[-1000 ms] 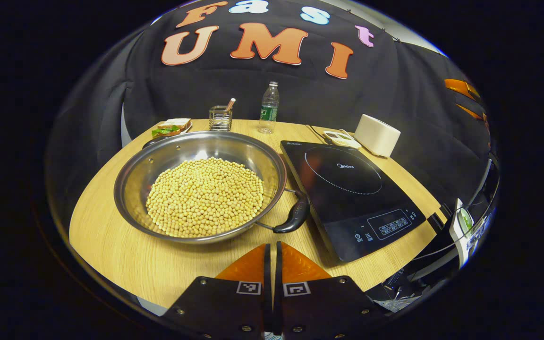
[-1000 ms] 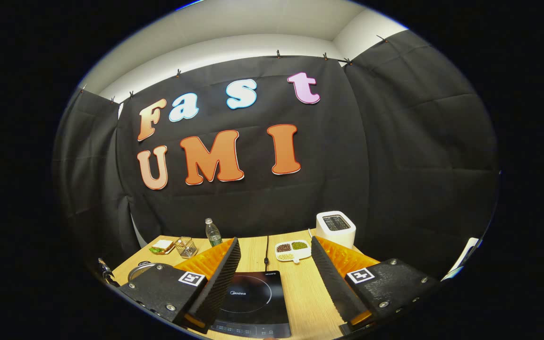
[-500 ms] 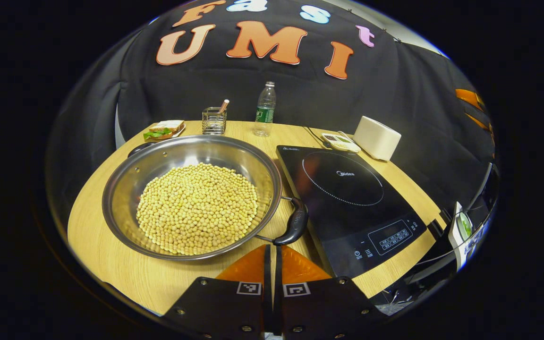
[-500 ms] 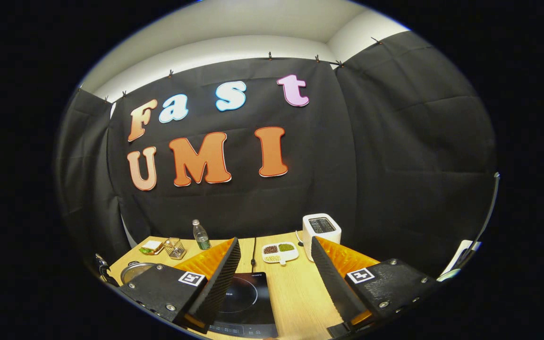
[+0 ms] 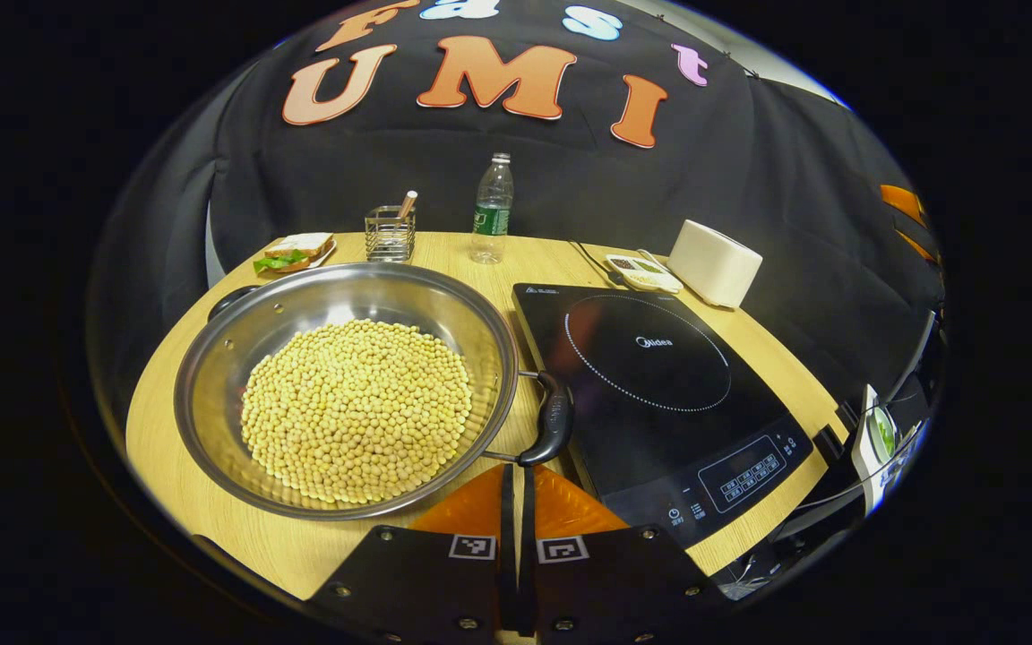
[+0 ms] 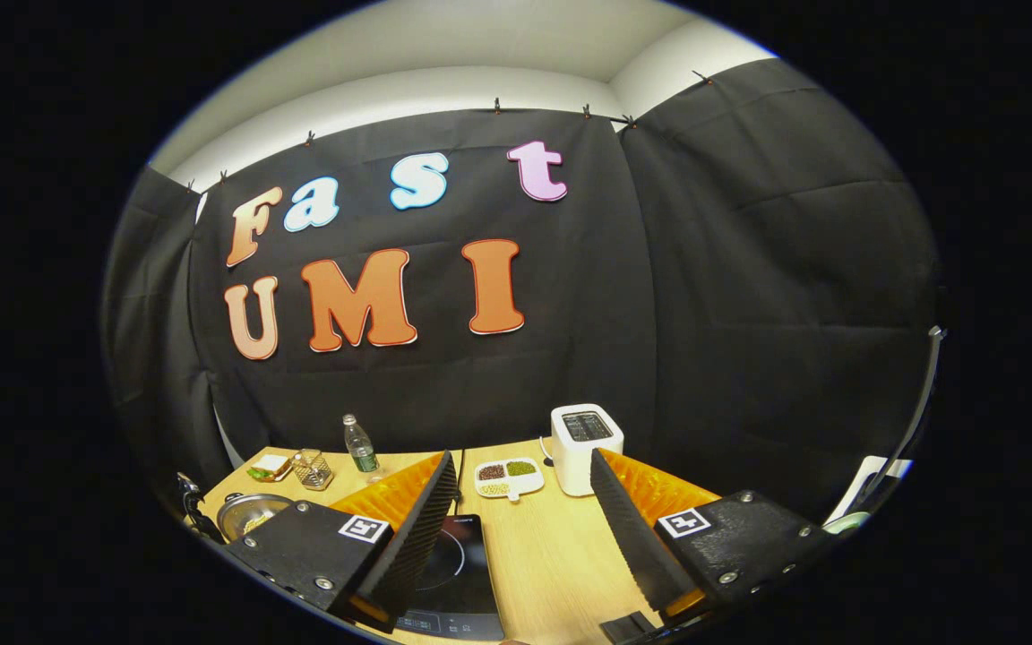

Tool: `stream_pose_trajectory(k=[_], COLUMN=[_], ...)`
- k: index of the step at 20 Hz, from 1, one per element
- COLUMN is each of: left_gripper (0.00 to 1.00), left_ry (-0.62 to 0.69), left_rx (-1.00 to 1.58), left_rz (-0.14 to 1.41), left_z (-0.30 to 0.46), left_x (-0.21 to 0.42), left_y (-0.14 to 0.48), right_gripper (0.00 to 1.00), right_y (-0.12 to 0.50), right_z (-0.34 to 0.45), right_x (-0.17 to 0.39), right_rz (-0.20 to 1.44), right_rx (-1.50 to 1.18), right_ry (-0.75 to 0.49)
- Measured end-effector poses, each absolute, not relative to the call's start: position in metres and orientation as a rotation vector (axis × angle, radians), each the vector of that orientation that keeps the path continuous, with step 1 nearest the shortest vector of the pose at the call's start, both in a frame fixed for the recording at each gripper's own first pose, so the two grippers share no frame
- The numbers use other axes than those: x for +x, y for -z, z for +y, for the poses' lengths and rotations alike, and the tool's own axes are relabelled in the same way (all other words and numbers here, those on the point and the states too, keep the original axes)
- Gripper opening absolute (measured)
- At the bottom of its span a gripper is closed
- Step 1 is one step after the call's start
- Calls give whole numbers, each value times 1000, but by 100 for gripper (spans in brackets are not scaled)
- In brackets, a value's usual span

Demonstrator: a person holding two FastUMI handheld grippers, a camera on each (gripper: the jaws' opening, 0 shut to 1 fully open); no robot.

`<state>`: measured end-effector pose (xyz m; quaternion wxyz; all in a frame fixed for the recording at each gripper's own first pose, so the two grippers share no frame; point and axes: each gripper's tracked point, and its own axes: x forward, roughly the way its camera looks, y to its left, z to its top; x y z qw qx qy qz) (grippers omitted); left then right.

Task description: First push the handle of the pot to place it horizontally, then grasp the pot with both hands and set it on the induction cooktop.

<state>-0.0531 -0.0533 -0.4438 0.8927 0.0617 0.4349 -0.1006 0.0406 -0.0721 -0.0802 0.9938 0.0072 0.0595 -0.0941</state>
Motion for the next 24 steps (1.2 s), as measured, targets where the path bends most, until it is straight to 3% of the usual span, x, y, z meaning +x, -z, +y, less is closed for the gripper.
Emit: stream_pose_trajectory(k=[24], left_gripper=[1], left_ry=[279], left_rx=[98], left_rz=[889], left_z=[-89], left_x=[13], left_y=[473], right_gripper=[94], right_y=[97], right_z=[-75], right_x=[38], right_rz=[168], right_rx=[39], right_ry=[205])
